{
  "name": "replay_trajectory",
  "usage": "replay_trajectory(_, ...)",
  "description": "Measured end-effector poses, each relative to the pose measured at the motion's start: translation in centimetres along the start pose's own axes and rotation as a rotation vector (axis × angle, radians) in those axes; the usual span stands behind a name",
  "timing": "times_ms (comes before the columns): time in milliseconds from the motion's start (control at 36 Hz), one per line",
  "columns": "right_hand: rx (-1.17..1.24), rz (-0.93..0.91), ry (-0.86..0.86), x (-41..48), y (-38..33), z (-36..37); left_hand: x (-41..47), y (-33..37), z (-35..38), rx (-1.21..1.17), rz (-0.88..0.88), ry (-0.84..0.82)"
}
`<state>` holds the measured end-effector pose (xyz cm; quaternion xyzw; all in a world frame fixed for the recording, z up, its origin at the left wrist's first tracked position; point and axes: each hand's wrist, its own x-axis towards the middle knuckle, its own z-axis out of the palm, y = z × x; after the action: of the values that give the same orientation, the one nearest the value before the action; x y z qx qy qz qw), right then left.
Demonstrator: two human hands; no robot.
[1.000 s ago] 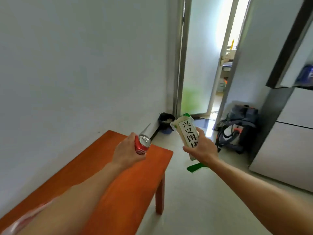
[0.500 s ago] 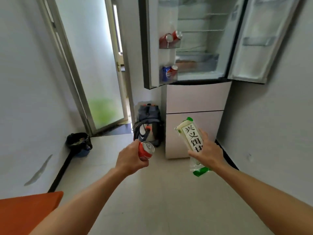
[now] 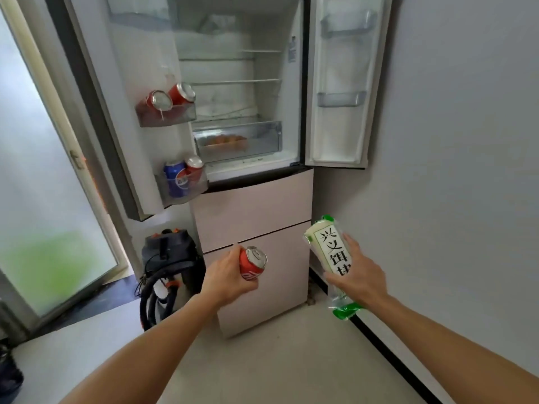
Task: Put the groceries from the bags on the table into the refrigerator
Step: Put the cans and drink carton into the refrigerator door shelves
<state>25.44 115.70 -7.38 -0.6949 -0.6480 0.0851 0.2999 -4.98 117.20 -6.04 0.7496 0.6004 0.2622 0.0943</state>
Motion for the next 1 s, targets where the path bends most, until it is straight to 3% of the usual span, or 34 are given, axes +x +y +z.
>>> replay_trajectory(306, -0.027, 0.087, 0.022, 14.1, 7.0, 0.3, 18.4, 3.3, 6.3, -0.135, 0.059, -0.020)
replay_trajectory(444, -0.035, 0.051, 0.010, 22.4, 10.1, -0.3, 27.8, 7.1, 8.0, -0.254, 0.045, 0.098)
replay_trajectory(667, -0.002, -0.010, 0.003, 33.9, 12.3, -1.2, 42.8, 15.9, 3.6, -0.491, 0.082, 0.340)
replay_trajectory(833, 0.038, -0.051, -0.017, 38.9, 12.2, 0.0, 54.3, 22.6, -1.6, -0.701, 0.243, 0.437)
replay_trajectory(1000, 0.083, -0.039, -0.025, 42.8, 12.5, 1.7, 62.3, 27.1, -3.3, -0.447, 0.356, 0.538)
